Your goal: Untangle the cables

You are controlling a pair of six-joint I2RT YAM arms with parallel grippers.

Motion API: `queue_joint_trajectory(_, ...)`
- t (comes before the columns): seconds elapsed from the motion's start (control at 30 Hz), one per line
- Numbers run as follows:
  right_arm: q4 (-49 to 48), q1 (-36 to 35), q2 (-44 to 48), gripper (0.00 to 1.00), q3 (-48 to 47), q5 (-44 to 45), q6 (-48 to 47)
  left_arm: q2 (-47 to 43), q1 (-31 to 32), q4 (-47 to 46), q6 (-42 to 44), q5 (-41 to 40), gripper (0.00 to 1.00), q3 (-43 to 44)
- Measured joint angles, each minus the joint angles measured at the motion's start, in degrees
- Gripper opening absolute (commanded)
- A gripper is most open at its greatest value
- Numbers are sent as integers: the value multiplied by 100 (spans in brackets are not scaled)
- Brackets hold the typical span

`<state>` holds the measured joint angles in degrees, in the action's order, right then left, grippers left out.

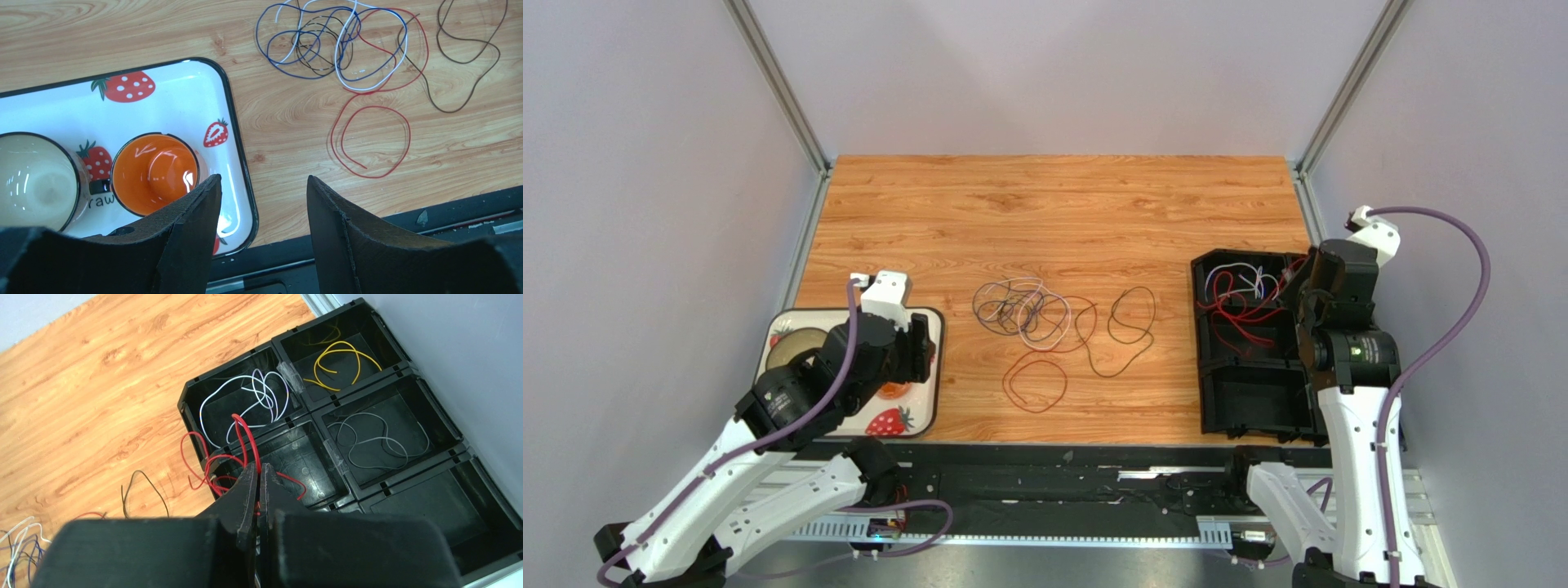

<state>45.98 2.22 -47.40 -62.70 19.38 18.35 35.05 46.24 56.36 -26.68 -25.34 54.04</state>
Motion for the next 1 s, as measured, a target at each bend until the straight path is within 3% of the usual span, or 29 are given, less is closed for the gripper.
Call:
queue_joint_trajectory(0.4,-175,391,358,0,979,476,616,31,0,-2,0,0,63,0)
queue_joint_trajectory(1.0,-1156,647,-520,0,1816,857,1386,37,0,-2,0,-2,63,0)
